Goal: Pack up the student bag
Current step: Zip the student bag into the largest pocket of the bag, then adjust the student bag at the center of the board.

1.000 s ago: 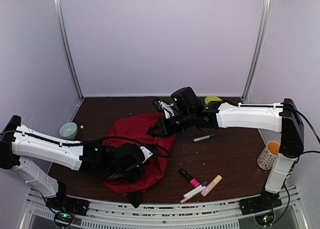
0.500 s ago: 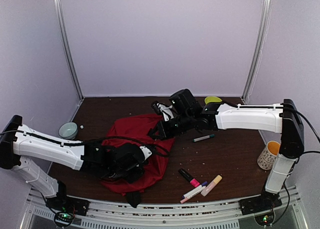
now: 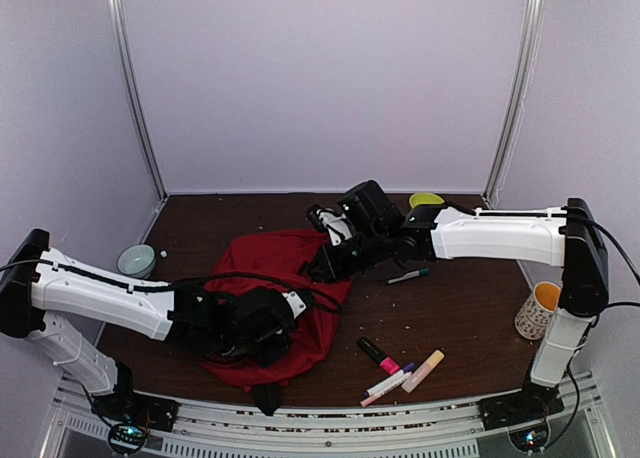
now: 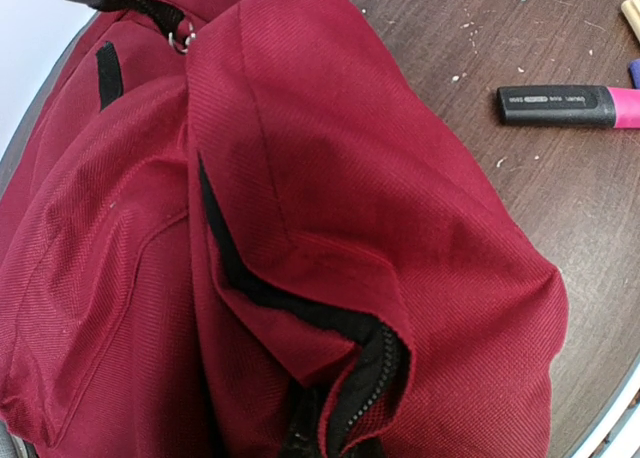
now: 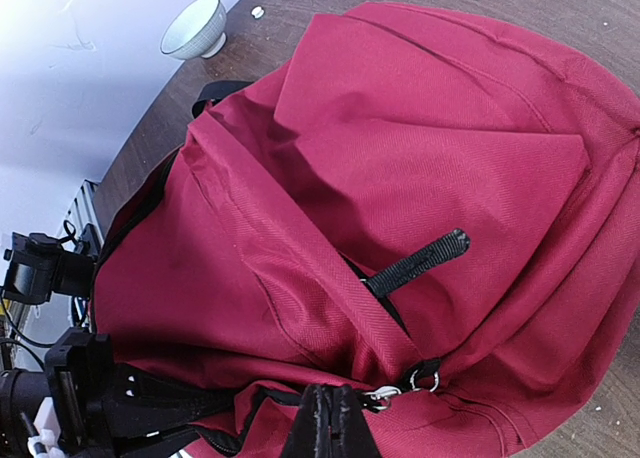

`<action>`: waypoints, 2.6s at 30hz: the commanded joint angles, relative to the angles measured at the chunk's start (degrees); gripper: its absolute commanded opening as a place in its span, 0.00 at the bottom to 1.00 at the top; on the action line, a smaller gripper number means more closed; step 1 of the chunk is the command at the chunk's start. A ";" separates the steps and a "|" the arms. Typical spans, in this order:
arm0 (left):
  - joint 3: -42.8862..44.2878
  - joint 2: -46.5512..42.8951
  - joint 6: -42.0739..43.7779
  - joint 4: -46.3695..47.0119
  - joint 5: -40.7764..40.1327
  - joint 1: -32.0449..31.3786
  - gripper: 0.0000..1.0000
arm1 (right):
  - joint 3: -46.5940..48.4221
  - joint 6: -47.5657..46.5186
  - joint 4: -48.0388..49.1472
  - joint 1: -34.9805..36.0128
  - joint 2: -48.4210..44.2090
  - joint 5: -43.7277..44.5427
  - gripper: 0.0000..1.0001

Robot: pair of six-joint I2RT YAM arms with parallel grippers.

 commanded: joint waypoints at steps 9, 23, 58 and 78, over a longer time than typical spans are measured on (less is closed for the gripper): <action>2.37 1.55 -1.55 -1.51 -1.93 0.76 0.00 | 1.87 -1.09 -0.48 -0.67 -3.72 1.75 0.00; 1.06 -2.71 3.56 5.03 8.66 0.11 0.32 | -2.23 -1.31 -0.88 -2.71 -6.46 3.84 0.23; -6.11 -0.27 -10.68 1.35 7.93 -0.15 0.05 | 7.78 8.11 -2.60 -12.41 14.15 -1.08 0.66; -7.42 -2.06 -11.99 0.76 6.92 -0.63 0.03 | 4.03 8.51 0.64 -11.52 14.81 -4.33 0.00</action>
